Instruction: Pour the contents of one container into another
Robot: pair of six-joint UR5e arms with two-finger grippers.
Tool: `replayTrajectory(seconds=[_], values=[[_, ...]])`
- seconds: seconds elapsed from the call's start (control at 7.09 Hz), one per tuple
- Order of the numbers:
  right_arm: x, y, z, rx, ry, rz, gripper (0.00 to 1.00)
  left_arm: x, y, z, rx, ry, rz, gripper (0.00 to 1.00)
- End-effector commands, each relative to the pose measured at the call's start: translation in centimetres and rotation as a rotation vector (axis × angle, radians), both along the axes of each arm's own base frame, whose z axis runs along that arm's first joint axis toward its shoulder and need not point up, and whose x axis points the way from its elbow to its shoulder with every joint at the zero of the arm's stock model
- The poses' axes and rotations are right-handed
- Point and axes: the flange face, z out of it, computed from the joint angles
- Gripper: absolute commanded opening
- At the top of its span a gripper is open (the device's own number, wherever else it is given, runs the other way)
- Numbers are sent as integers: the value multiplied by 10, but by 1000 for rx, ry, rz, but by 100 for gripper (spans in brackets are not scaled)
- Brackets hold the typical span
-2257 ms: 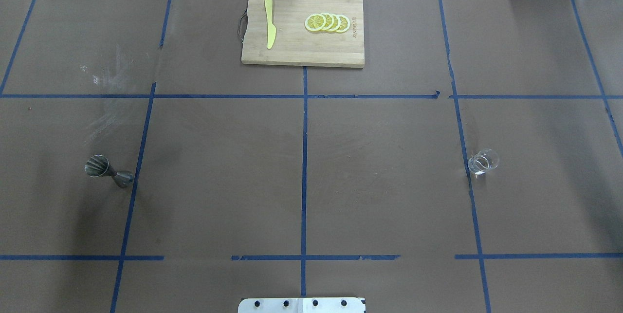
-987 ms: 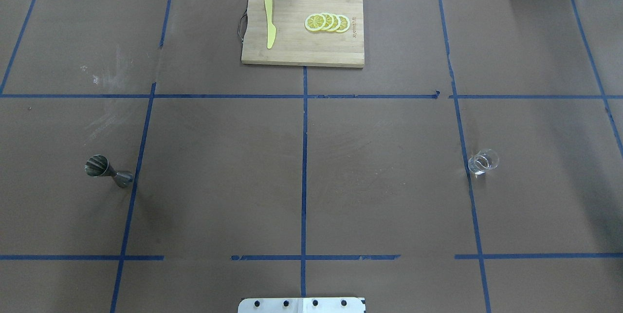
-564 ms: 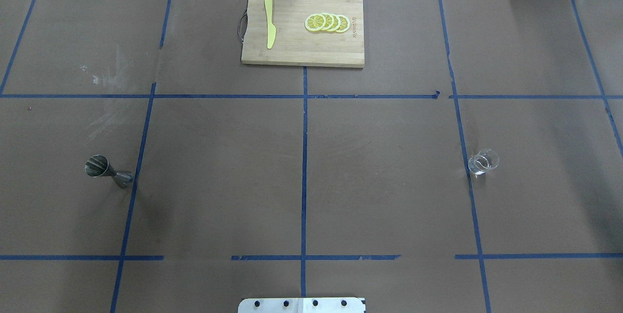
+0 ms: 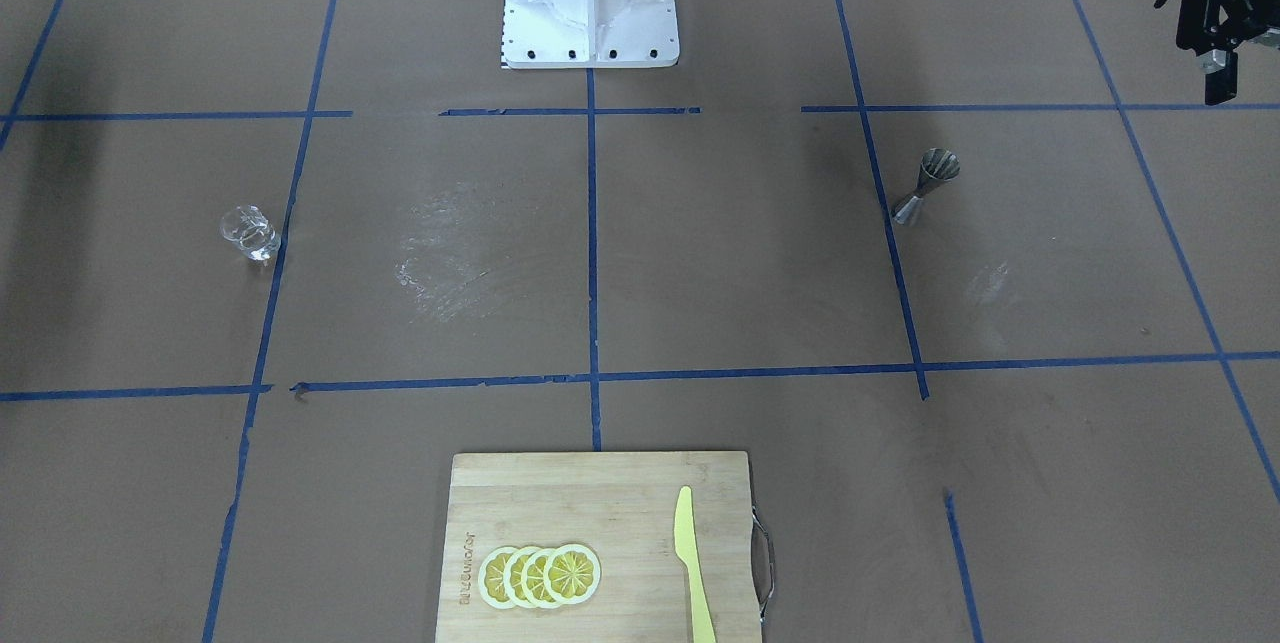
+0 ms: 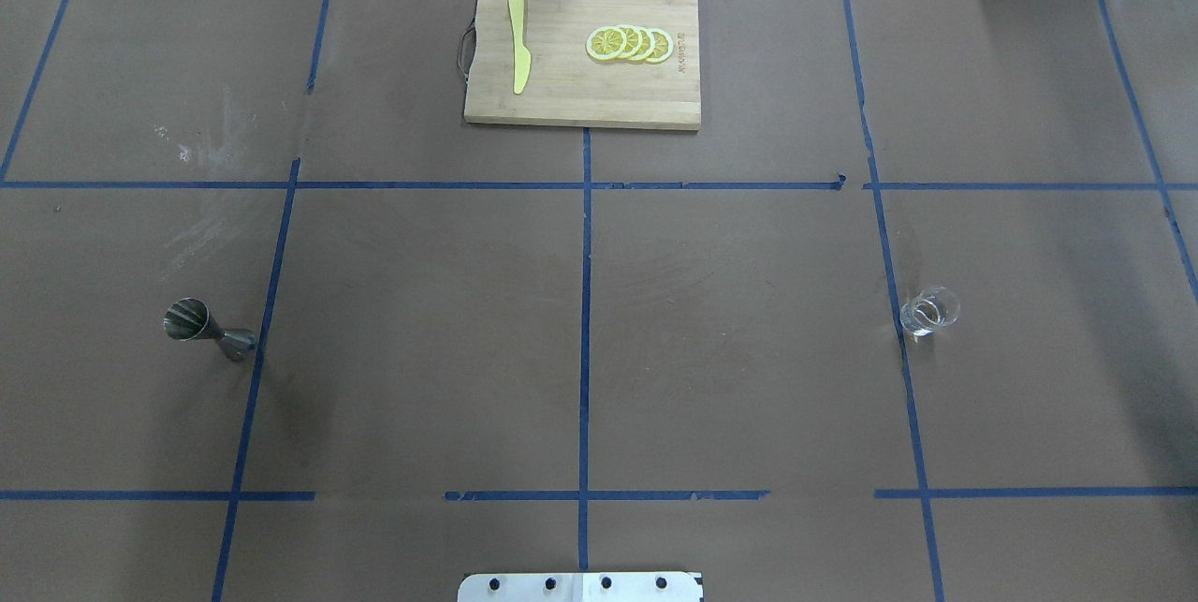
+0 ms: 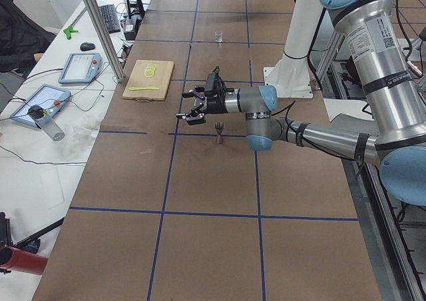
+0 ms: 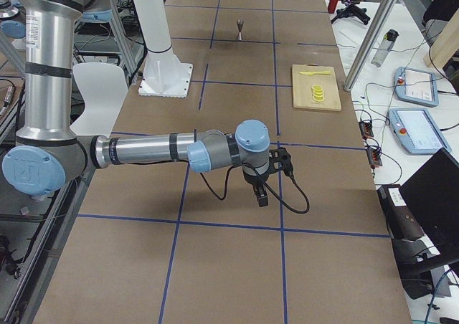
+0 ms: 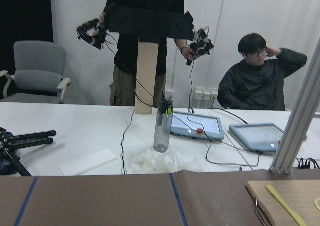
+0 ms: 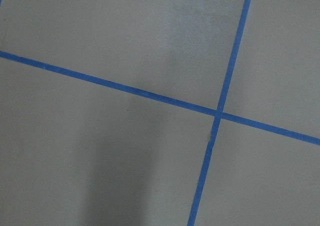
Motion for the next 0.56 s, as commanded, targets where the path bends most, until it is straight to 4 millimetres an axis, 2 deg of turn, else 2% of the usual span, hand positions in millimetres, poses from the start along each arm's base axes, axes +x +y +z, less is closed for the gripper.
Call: replayTrajectory(seconds=[0.0,0.14,0.28,0.42], values=[[0,1,3,-6,-2,-1,100,54,27,10,5,-39,12,100],[0,1,4,-9,0,0,100,76,38,21,-1,-62,45,100],[0,1,4,-9,0,0,100,109,57,45,-2,-105,49,100],[0,1,4,-9,0,0,100,131,69,64,-23,-67,61,100]])
